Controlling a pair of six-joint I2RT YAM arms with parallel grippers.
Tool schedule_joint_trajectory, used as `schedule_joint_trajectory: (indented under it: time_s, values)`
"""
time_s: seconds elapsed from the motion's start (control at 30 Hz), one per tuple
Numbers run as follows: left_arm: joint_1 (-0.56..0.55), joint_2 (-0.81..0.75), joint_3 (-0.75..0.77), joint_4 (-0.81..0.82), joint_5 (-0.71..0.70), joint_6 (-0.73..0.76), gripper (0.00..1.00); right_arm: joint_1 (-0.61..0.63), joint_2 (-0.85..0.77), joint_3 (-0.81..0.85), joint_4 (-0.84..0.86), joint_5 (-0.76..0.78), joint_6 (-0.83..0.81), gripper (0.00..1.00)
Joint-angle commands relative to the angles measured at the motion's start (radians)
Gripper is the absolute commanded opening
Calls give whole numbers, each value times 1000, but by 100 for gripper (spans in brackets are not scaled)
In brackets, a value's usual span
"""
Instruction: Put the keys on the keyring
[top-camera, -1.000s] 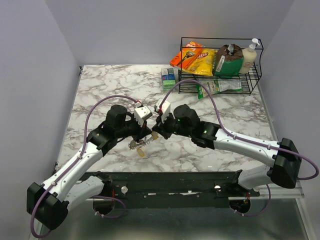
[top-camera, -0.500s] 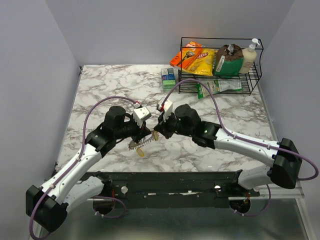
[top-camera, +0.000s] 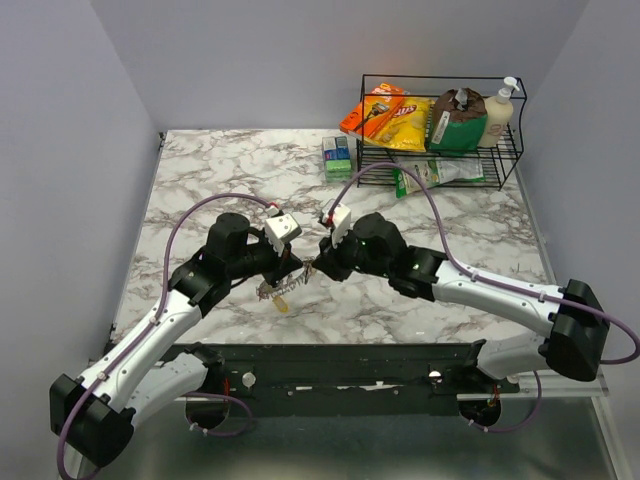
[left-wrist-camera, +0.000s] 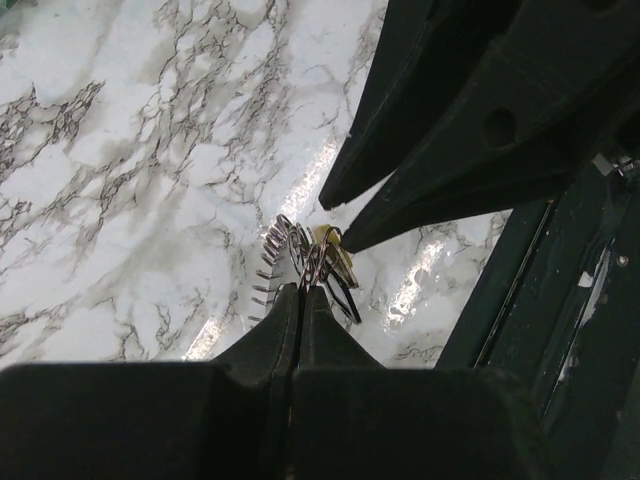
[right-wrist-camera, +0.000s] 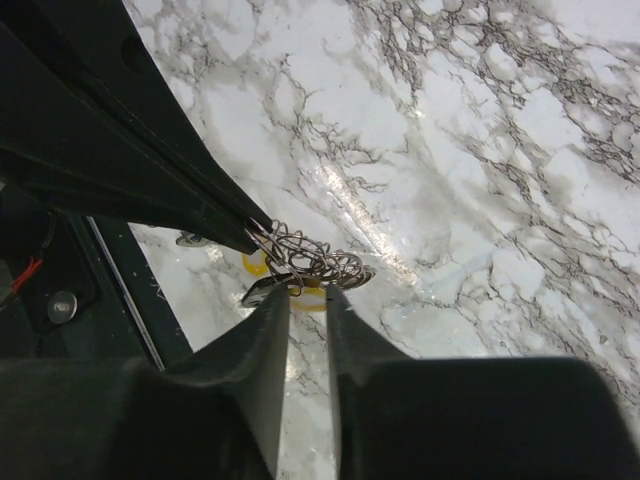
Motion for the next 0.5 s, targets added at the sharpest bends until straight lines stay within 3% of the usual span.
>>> schedule_joint_trajectory:
  time_s: [0.0, 0.2, 0.47]
  values:
    - [-6, -30, -1, 50, 33, -8, 0, -5, -75, -19, -13, 34, -3, 41]
    - [-6, -55, -17, 83, 70, 4, 0, -12, -159, -74, 82, -29, -52, 65]
    - [-7, -110, -47, 149, 168, 22, 0, -63, -218, -134, 239, -310, -88, 70]
